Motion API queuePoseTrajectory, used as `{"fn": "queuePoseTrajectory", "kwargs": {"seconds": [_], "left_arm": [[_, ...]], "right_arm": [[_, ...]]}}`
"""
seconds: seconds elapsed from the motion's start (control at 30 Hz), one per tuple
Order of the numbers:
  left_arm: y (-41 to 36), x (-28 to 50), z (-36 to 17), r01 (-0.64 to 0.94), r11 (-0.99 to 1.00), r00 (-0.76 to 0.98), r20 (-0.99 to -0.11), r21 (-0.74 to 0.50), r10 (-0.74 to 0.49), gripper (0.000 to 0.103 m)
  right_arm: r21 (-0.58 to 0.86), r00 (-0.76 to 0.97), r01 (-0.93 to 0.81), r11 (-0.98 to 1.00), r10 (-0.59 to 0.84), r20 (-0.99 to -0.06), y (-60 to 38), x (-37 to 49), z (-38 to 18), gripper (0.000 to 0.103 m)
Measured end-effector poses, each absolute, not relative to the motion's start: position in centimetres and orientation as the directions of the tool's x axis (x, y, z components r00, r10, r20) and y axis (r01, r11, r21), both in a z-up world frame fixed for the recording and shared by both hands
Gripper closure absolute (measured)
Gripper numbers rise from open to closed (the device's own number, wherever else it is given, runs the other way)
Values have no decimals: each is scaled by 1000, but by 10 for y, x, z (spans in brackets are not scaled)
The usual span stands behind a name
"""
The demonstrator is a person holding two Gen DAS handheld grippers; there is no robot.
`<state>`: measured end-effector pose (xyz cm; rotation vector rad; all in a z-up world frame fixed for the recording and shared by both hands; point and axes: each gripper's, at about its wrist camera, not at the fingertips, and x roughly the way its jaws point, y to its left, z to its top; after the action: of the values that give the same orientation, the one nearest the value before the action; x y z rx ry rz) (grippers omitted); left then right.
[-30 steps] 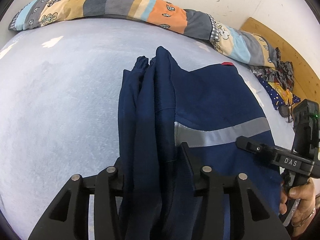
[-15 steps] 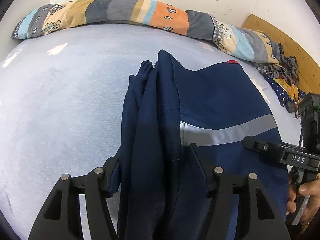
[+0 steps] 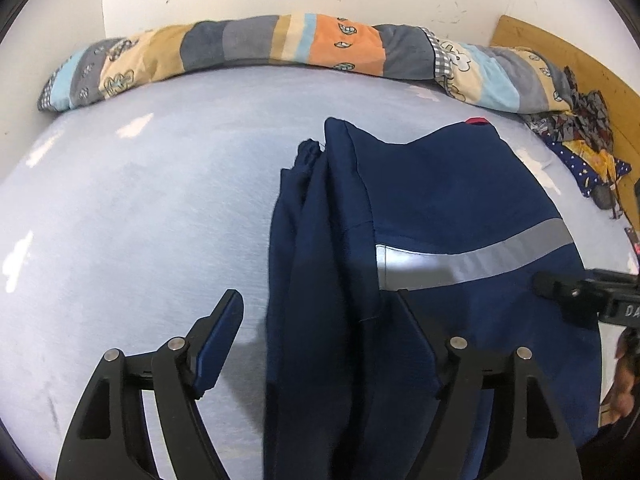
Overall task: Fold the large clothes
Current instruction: 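Open both grippers and release the folded bundle onto the bed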
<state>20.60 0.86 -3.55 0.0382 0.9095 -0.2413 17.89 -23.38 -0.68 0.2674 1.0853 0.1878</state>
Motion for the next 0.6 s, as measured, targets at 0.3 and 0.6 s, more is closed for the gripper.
{"fn": "queuePoseTrajectory", "kwargs": {"seconds": [0.3,0.6], "left_arm": [[26,167,0,199,980,693,-711,29,-120,27],[10,88,4,276,961,725,-657,1,-207,27]], "right_arm": [[155,642,-75,985,166,-748,-234,123,57,70],[204,585,-166,965,263,-767,-189,49,40,84]]}}
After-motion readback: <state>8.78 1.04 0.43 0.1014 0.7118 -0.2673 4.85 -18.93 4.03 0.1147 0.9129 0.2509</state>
